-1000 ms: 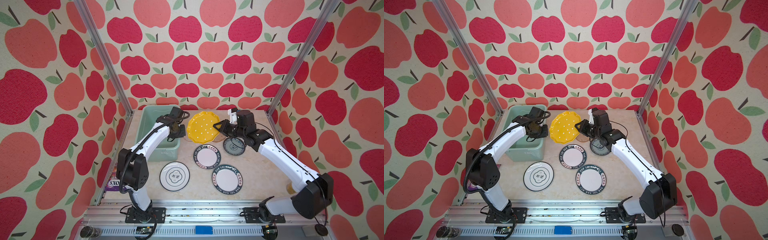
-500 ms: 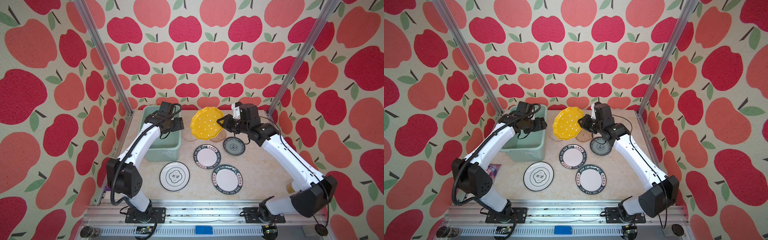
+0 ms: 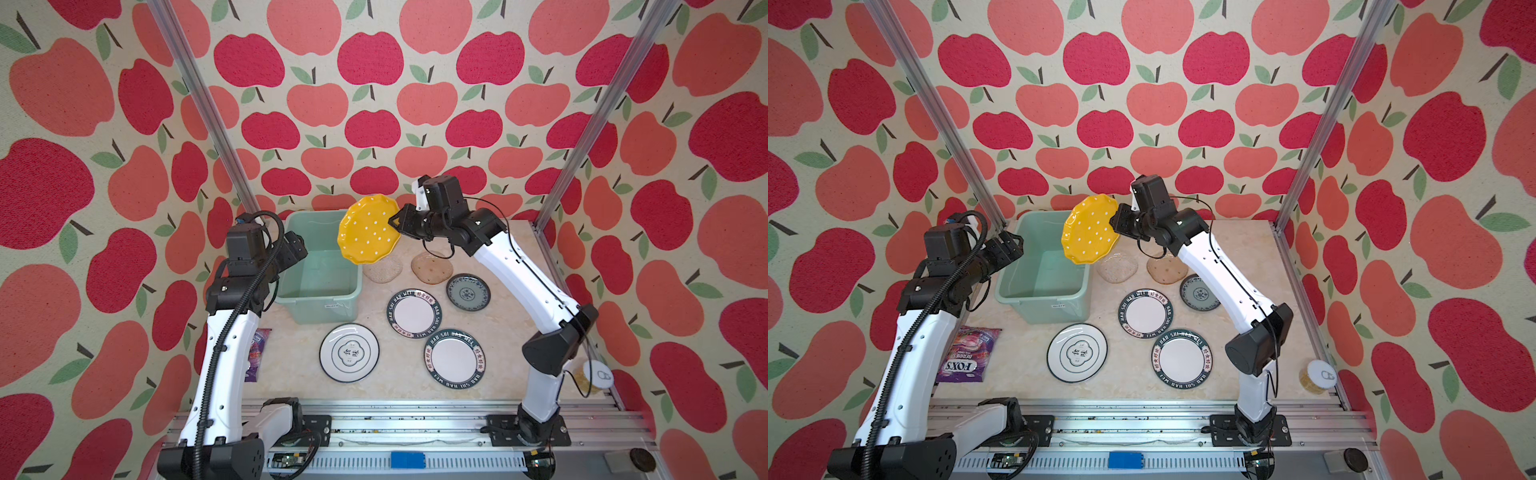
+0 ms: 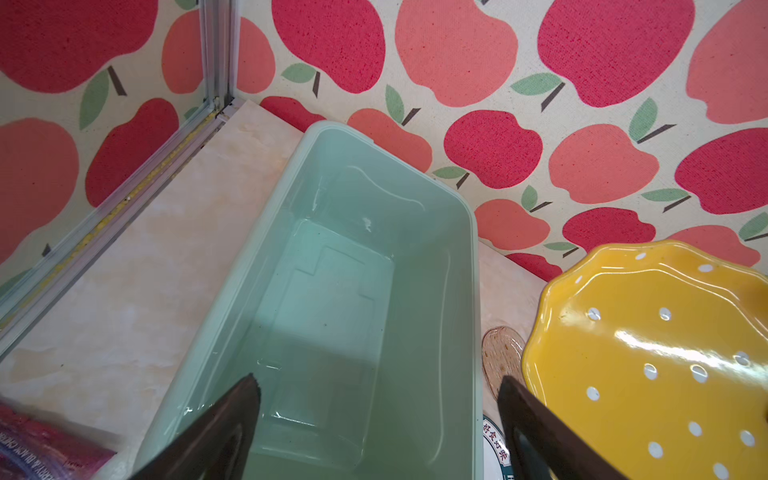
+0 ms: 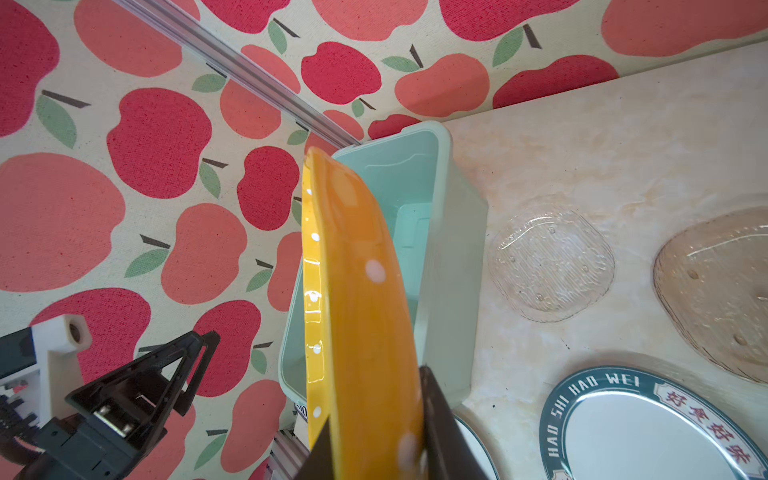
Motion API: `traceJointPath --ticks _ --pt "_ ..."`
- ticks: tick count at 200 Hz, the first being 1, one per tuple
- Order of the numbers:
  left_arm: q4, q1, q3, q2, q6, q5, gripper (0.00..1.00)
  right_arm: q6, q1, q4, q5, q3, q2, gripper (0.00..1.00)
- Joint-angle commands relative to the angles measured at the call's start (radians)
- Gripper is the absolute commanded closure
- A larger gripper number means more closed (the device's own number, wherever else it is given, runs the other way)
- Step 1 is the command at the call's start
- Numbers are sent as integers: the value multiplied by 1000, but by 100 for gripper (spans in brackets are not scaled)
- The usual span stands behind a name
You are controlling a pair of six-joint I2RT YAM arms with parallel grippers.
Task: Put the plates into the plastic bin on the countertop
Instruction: 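Carry the upright yellow plate toward the bin with the right gripper, then grasp the yellow plate's edge with the left gripper above the bin while the right holds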
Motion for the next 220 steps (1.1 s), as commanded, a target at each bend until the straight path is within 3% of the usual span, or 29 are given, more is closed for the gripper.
traceJointPath --ticks 1,28,105,138,220 --pt "28 27 -33 -15 -53 79 8 -21 26 -32 -15 239 83 100" --pt "41 52 -51 -17 -121 152 8 30 31 -30 -50 367 207 100" --pt "154 81 -193 -16 -545 361 11 288 20 238 -158 315 301 100" --pt "330 80 -300 -51 -730 390 15 331 27 276 -180 290 319 100" --pt "553 17 -344 7 -835 343 22 375 46 311 -213 286 350 100"
